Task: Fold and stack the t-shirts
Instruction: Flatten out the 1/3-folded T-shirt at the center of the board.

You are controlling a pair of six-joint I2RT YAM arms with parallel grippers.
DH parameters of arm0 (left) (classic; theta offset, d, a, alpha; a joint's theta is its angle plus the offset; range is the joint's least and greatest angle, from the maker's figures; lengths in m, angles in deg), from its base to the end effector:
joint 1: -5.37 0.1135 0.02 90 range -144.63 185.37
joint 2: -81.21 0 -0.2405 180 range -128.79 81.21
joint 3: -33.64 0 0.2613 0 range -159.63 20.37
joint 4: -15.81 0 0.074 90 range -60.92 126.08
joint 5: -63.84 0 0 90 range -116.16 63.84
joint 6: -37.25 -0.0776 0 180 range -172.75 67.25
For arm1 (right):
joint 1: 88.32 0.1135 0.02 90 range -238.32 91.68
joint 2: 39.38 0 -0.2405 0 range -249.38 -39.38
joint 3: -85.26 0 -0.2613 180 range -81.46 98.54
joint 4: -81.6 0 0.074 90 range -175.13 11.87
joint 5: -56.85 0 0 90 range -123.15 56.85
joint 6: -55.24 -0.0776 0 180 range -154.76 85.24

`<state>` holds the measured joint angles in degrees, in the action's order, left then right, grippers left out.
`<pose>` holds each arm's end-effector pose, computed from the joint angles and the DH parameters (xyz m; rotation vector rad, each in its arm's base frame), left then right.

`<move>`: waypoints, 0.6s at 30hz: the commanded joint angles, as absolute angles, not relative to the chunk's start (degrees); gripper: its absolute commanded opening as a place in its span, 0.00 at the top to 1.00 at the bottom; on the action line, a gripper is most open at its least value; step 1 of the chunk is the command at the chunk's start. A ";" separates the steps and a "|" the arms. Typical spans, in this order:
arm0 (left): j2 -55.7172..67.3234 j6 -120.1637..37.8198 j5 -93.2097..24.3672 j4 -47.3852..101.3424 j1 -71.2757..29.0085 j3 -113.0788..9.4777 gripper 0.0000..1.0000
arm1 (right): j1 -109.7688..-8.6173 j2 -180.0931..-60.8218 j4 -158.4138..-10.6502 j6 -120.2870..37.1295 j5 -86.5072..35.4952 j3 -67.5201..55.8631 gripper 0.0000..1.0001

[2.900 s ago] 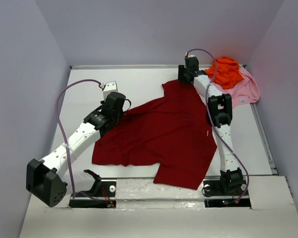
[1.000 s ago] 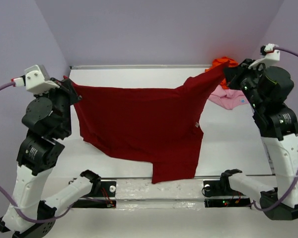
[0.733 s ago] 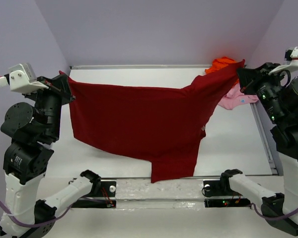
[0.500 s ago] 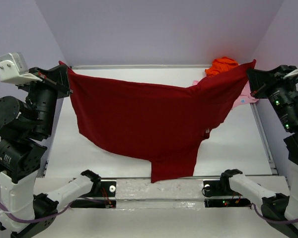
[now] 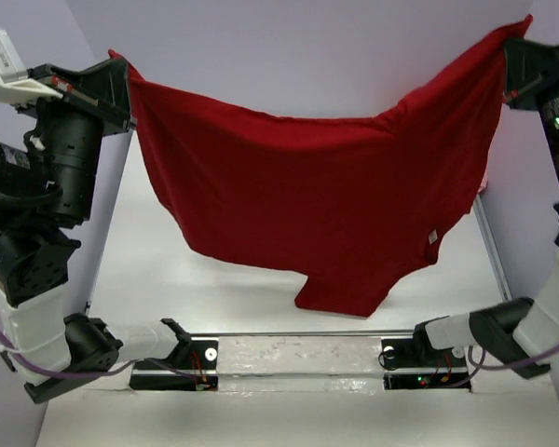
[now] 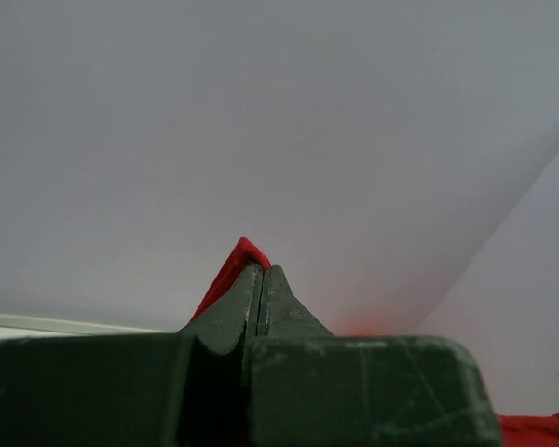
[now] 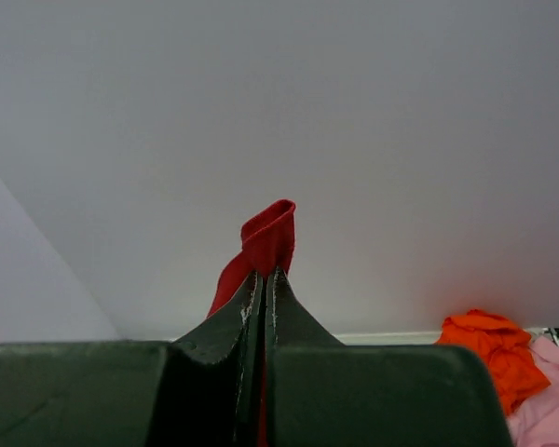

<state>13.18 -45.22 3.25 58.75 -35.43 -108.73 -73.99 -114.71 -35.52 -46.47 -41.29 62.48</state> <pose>0.1168 -0.0505 0.6619 -0.1631 1.1005 -0.4939 0.1370 0.0236 0.6540 0.0955 1.2446 0.3063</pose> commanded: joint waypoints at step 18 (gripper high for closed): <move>2.54 -50.82 9.61 42.53 -22.49 -98.11 1.00 | -73.82 -135.90 -53.13 -39.60 -38.69 64.28 1.00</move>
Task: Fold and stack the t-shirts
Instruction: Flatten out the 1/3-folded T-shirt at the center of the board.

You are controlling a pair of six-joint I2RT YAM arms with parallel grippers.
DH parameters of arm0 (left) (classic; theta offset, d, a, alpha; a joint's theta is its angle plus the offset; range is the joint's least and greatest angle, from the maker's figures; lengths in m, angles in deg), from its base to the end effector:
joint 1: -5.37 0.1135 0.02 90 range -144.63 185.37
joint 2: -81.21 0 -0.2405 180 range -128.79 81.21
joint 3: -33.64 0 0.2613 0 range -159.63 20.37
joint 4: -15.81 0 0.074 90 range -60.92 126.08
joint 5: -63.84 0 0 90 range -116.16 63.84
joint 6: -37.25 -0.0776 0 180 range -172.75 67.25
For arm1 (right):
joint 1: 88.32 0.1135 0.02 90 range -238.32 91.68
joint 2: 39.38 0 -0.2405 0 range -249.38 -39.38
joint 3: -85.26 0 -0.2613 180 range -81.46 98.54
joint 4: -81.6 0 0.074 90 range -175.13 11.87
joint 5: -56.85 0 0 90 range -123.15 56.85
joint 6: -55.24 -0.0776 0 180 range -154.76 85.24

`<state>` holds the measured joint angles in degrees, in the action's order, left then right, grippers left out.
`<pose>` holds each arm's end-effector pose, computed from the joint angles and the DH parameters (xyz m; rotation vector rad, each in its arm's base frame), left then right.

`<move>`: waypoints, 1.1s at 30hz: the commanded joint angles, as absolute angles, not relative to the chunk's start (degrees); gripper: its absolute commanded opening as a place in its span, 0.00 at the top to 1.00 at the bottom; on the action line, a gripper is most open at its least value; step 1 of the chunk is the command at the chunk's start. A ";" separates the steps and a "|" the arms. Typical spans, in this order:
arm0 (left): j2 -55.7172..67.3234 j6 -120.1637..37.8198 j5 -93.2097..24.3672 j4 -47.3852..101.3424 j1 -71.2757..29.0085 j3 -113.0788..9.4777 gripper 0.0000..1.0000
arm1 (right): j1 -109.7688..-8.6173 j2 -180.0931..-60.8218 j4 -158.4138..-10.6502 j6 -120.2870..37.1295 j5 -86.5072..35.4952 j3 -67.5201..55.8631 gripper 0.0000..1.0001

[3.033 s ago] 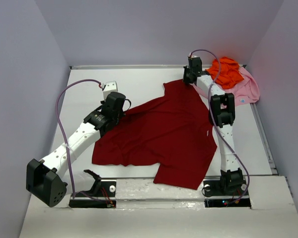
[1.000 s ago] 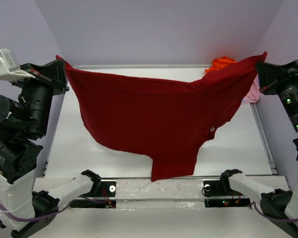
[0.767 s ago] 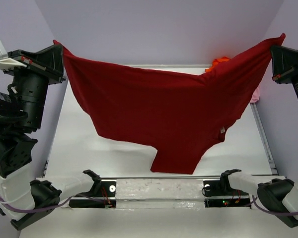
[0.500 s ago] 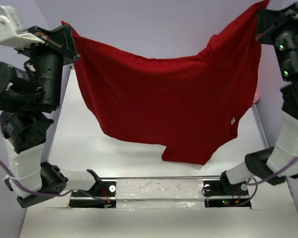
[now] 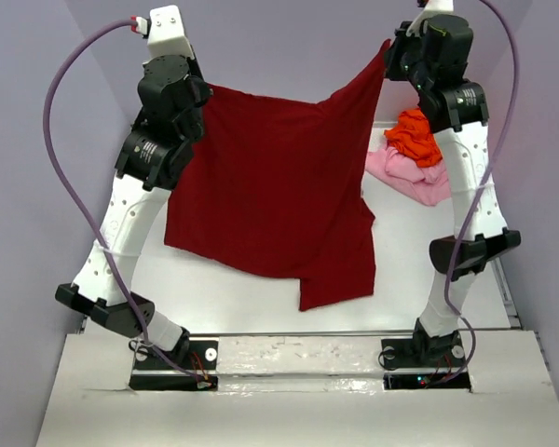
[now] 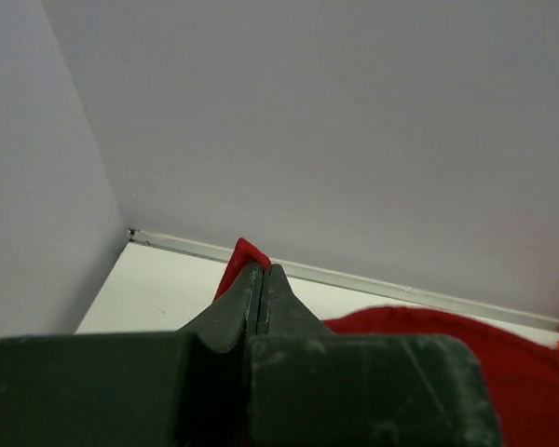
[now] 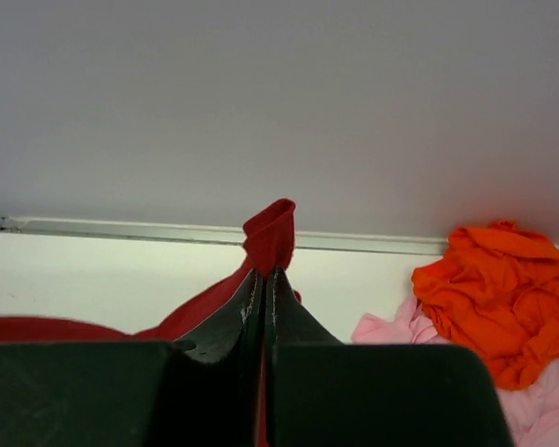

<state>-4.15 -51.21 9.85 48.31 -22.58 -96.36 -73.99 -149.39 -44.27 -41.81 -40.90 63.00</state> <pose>0.3042 -0.1098 0.5656 -0.2121 1.3837 -0.0010 0.4173 0.0958 0.5160 -0.0051 1.6842 0.1669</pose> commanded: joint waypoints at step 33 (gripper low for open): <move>10.30 -46.24 4.67 51.24 -22.94 -102.15 1.00 | -73.82 -128.92 -43.64 -43.91 -38.68 69.97 1.00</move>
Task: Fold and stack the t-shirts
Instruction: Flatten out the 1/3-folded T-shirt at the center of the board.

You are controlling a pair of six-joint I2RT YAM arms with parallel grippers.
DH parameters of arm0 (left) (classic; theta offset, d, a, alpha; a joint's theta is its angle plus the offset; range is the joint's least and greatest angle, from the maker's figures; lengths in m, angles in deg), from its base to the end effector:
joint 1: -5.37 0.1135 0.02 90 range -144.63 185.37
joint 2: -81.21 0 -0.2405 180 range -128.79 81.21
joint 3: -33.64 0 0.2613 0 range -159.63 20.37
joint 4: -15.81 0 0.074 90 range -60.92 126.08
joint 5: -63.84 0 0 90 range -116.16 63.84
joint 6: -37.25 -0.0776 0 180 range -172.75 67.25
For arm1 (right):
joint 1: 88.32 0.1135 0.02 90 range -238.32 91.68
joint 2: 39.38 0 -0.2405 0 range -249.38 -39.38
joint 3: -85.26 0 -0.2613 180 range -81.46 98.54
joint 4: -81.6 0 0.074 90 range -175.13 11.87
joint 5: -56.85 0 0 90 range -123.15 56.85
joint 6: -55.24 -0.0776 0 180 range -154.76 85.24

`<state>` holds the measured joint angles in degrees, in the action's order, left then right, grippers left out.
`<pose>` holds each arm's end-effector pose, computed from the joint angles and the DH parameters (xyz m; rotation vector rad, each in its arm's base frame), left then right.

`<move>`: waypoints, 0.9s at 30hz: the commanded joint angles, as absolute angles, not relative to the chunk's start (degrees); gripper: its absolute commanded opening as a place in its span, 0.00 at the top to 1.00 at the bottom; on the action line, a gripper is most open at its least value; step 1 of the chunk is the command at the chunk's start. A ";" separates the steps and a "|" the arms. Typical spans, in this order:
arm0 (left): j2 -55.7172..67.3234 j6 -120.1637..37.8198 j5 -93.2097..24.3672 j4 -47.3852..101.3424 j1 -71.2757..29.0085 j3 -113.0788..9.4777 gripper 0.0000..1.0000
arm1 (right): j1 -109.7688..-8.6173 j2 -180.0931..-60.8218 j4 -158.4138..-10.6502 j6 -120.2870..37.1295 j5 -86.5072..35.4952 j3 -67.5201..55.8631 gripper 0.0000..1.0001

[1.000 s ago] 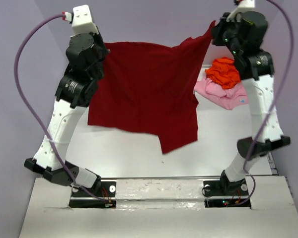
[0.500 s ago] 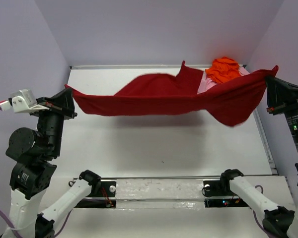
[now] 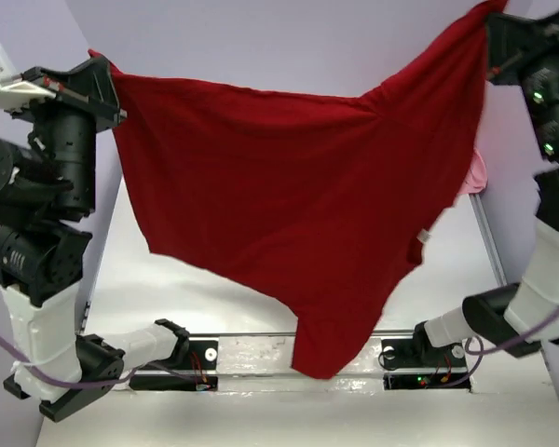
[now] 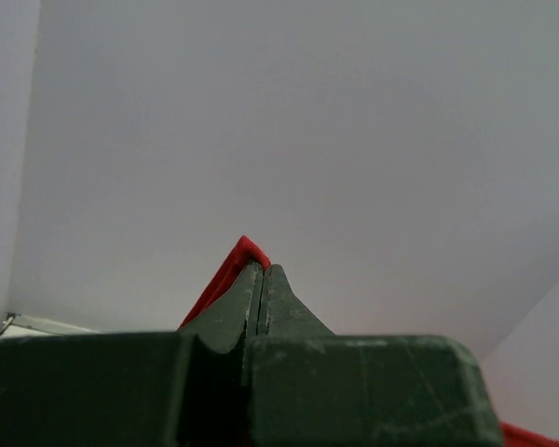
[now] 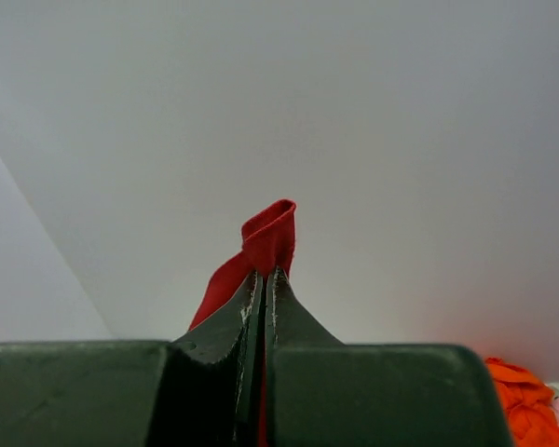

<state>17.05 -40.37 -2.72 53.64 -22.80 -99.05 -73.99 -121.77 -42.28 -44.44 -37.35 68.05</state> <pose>0.1342 -0.0368 0.6473 -0.2296 1.0682 -0.4252 0.1659 0.0365 0.6718 0.0186 1.1541 0.3298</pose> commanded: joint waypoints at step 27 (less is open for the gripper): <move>-50.44 -37.73 -5.95 40.50 2.73 -101.89 1.00 | -76.63 -183.24 -62.98 -38.63 -46.16 64.00 1.00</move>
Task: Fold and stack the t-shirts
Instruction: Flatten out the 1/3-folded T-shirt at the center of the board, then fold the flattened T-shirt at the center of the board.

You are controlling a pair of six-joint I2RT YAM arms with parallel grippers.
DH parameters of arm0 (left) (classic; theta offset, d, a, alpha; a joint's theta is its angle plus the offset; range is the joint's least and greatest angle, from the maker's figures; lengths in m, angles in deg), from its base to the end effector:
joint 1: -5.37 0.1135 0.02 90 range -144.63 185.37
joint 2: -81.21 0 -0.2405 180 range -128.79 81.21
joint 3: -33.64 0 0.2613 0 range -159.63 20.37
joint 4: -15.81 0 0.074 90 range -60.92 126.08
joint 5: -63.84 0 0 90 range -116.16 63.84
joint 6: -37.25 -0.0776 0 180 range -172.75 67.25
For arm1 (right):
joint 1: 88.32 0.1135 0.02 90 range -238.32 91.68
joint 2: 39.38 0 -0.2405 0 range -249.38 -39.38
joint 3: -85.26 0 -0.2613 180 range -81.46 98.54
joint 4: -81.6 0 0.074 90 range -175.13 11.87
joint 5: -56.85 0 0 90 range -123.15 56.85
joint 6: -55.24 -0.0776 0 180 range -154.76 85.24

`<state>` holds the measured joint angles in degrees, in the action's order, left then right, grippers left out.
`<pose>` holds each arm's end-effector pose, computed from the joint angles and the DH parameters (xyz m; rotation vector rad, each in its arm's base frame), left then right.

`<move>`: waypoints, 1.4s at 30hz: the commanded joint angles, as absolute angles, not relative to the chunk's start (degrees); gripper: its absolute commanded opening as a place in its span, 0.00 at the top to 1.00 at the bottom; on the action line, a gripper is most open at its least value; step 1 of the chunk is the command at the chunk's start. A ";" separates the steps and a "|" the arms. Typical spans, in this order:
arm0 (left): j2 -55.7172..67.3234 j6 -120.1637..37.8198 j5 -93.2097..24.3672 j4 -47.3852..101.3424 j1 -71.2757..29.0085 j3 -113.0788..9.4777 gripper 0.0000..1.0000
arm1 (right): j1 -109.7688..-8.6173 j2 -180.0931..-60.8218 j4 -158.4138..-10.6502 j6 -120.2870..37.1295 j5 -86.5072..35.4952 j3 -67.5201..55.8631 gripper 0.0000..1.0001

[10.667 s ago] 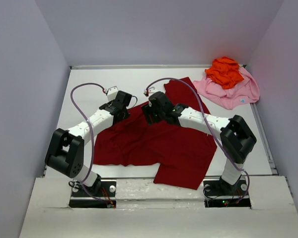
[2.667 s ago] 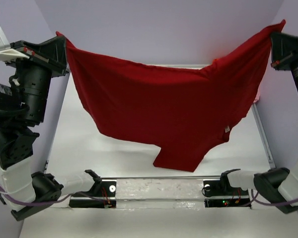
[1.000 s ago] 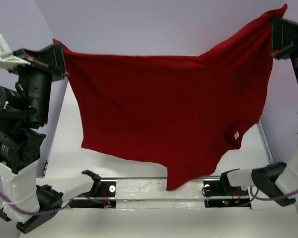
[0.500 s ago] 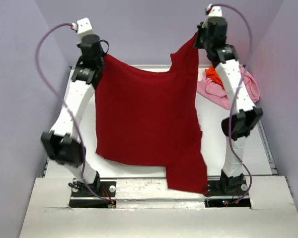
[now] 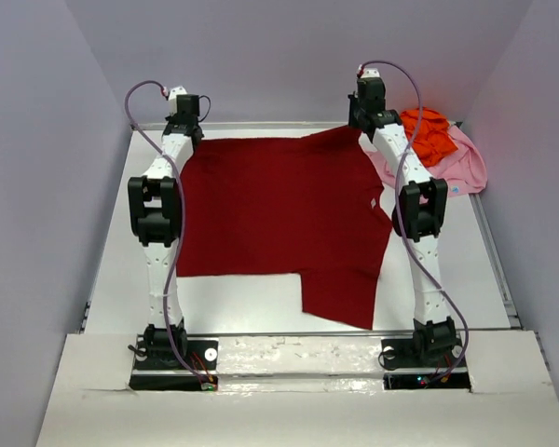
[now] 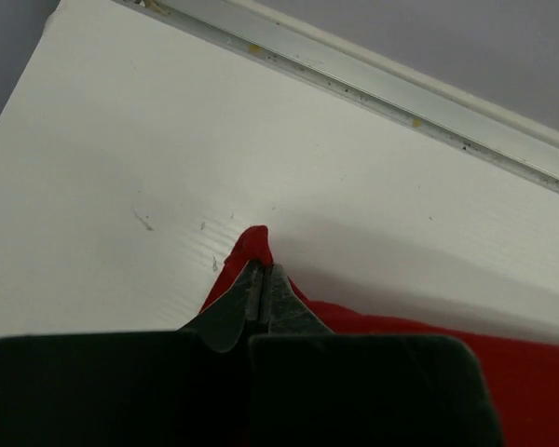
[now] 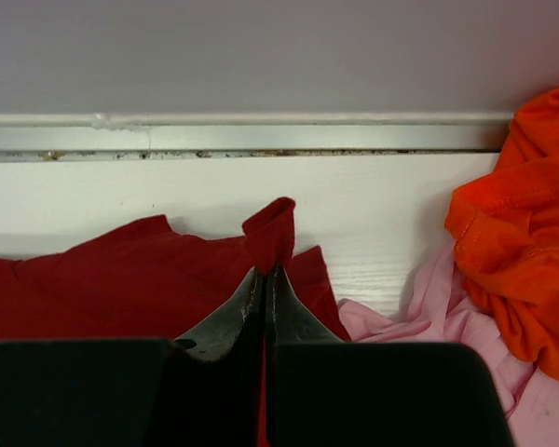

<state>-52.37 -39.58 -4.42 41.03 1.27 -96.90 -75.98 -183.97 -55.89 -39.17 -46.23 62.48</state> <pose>0.5760 -0.0125 0.2047 -0.3906 1.9942 0.2021 0.5906 0.1112 0.2355 -0.0061 2.0780 -0.0604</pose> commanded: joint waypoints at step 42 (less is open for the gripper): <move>-34.45 -29.72 -1.73 43.32 0.71 -66.56 1.00 | -75.58 -141.60 -71.50 -48.74 -48.44 -0.42 1.00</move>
<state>-37.09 -31.34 -4.86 41.97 -0.13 -67.64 -75.85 -145.85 -70.17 -47.45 -45.81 0.99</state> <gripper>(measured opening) 0.014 0.025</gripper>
